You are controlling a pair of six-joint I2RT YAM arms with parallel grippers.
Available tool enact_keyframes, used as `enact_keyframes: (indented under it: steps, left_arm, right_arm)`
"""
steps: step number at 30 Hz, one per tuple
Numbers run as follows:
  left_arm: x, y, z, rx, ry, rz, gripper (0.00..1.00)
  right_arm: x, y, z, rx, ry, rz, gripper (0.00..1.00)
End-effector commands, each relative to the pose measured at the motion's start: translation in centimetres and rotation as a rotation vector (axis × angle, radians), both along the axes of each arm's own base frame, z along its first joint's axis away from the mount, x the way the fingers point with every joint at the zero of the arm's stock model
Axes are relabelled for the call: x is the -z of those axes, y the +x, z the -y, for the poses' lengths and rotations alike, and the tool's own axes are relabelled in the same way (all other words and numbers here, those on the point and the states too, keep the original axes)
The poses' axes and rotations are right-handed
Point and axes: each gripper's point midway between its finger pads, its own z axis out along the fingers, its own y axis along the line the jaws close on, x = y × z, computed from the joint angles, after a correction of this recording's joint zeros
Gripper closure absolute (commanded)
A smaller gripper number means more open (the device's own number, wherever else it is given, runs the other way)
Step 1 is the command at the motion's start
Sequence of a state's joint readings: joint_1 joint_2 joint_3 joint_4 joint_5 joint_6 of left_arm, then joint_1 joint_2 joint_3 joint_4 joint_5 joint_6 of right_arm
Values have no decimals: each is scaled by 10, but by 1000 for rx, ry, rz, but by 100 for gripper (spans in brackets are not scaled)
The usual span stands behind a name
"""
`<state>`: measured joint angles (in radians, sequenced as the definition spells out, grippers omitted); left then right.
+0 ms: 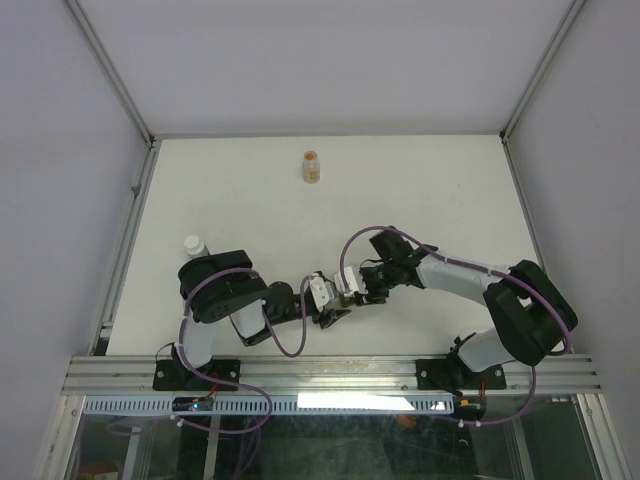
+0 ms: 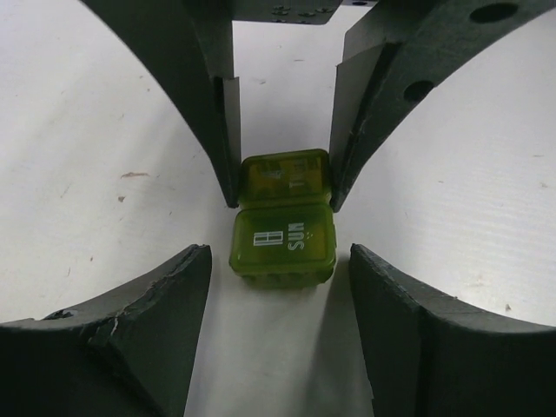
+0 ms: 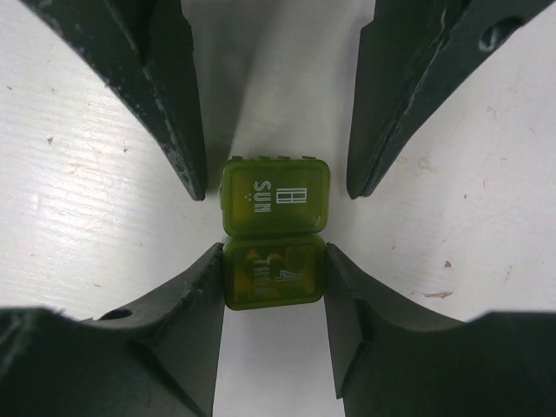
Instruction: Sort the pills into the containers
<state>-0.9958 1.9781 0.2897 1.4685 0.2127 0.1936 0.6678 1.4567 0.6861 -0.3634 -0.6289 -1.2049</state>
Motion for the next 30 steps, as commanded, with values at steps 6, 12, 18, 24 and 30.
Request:
enact_keyframes:
  steps: [6, 12, 18, 24, 30]
  left_arm:
    - [-54, 4, 18, -5, -217, 106, 44]
    - [-57, 8, 17, -39, -233, 87, 44]
    - [-60, 8, 14, -46, -239, 84, 40]
    - [-66, 0, 9, -19, -234, 117, 40]
    - [-69, -2, 0, -26, -231, 121, 33]
  right_arm:
    - [-11, 9, -10, 6, 36, 12, 94]
    - [-11, 9, -9, 8, 34, 13, 94]
    - [-13, 8, -11, 7, 46, -2, 94]
    - [-16, 9, -10, 10, 53, 0, 94]
    - [-16, 11, -6, 19, 52, 6, 93]
